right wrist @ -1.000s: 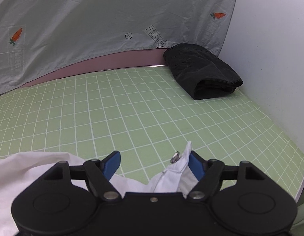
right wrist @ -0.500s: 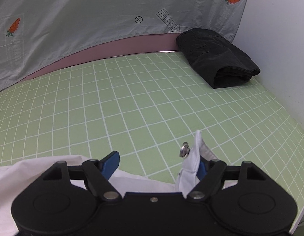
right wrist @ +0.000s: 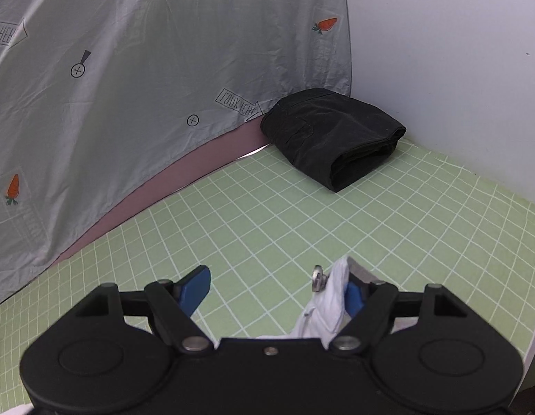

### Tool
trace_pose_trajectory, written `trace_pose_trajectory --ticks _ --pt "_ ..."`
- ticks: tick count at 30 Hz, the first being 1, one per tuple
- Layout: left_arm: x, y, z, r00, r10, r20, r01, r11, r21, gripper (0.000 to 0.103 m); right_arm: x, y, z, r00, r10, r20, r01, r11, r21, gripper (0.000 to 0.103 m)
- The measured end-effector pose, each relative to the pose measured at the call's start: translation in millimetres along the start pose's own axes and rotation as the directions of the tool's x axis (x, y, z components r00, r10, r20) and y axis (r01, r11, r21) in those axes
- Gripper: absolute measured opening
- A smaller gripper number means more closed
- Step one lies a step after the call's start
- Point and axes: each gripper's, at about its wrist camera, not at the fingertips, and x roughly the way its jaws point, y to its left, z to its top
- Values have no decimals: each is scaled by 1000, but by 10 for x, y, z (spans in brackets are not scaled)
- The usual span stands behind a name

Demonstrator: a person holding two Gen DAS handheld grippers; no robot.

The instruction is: Fold clothes

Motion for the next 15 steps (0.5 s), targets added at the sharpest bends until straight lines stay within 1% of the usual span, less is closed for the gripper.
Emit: trace_pose_trajectory --ticks 2,3,4,5,6,7,9,12,13,15 --pt "37 -1 -13 1000 -2 -9 2 1000 -6 68 112 5 -44 998 -45 -38 43 999 -27 78" --pt "45 -3 -24 1000 -3 -8 3 1000 -7 68 178 6 -80 993 -92 -71 89 995 -47 78" --pt "52 -5 -35 1000 -4 -7 4 1000 -9 68 200 -6 -112 989 -120 -87 115 992 -58 77" --pt "53 -5 -46 1000 -4 -5 4 1000 -11 66 204 -23 -142 986 -137 -96 131 989 -65 76" --pt "53 -4 -57 1000 -4 -3 4 1000 -13 62 209 -40 -172 983 -153 -104 146 987 -73 76" --pt "57 -3 -65 1000 -2 -4 2 1000 -15 60 178 -51 -197 983 -156 -99 149 986 -77 76" --pt "69 -3 -78 1000 3 -7 -3 1000 -18 53 71 -31 -195 985 -158 -63 151 984 -94 76" --pt "89 6 -87 1000 7 -12 -8 1000 -20 45 -121 32 -123 989 -147 26 149 981 -121 78" --pt "93 5 -94 1000 8 -14 -8 1000 -18 44 -158 55 -86 990 -131 49 137 983 -124 79" --pt "100 2 -110 1000 8 -18 -9 1000 -14 35 -178 106 -27 993 -90 73 99 986 -135 81"
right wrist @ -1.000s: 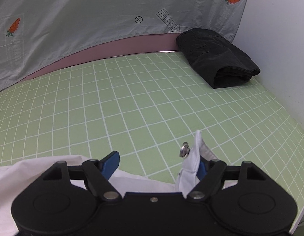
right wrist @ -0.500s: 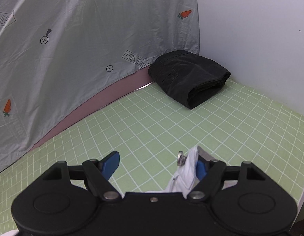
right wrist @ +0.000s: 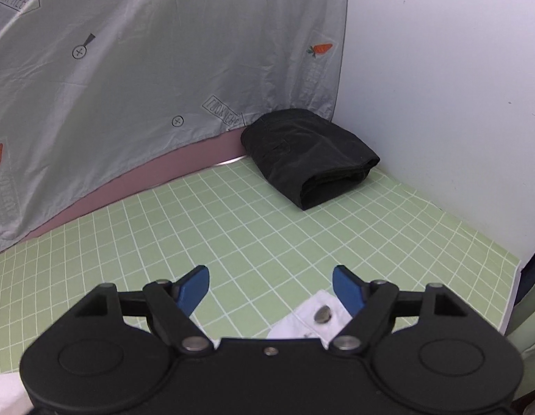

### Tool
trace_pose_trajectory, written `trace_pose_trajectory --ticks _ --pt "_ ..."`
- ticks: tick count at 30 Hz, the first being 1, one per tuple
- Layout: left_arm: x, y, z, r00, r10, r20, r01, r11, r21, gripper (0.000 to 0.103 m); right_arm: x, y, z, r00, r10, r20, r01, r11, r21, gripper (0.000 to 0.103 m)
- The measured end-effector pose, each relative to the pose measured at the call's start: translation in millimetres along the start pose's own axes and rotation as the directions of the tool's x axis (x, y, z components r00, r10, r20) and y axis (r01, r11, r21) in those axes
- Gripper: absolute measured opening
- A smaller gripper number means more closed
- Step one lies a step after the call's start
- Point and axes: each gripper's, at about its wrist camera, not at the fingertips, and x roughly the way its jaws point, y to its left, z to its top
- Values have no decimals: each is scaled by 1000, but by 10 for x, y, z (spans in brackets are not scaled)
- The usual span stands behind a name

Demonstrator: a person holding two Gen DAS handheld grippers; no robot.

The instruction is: Fold clothes

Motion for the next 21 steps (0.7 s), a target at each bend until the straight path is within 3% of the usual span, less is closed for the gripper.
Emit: trace_pose_trajectory --ticks 4,8,11,14,19,21 --pt "-13 -15 -48 1000 4 8 -4 1000 8 23 251 176 -64 996 68 -53 -70 997 -41 81" --pt "-31 -14 -75 1000 7 11 -7 1000 9 14 775 459 -296 981 101 -165 -125 981 -146 80" --pt "-45 -4 -94 1000 7 14 -7 1000 1 11 1156 612 -491 954 112 -280 -167 969 -182 78" --pt "-66 12 -123 1000 4 21 -4 1000 -20 9 1430 664 -687 905 174 -389 -243 961 -135 79" --pt "-131 6 -177 999 7 35 -6 999 -32 7 1458 749 -913 894 192 -406 -291 936 -197 93" --pt "-146 11 -203 999 9 37 -7 999 -44 6 1417 748 -940 896 197 -398 -295 933 -204 93"
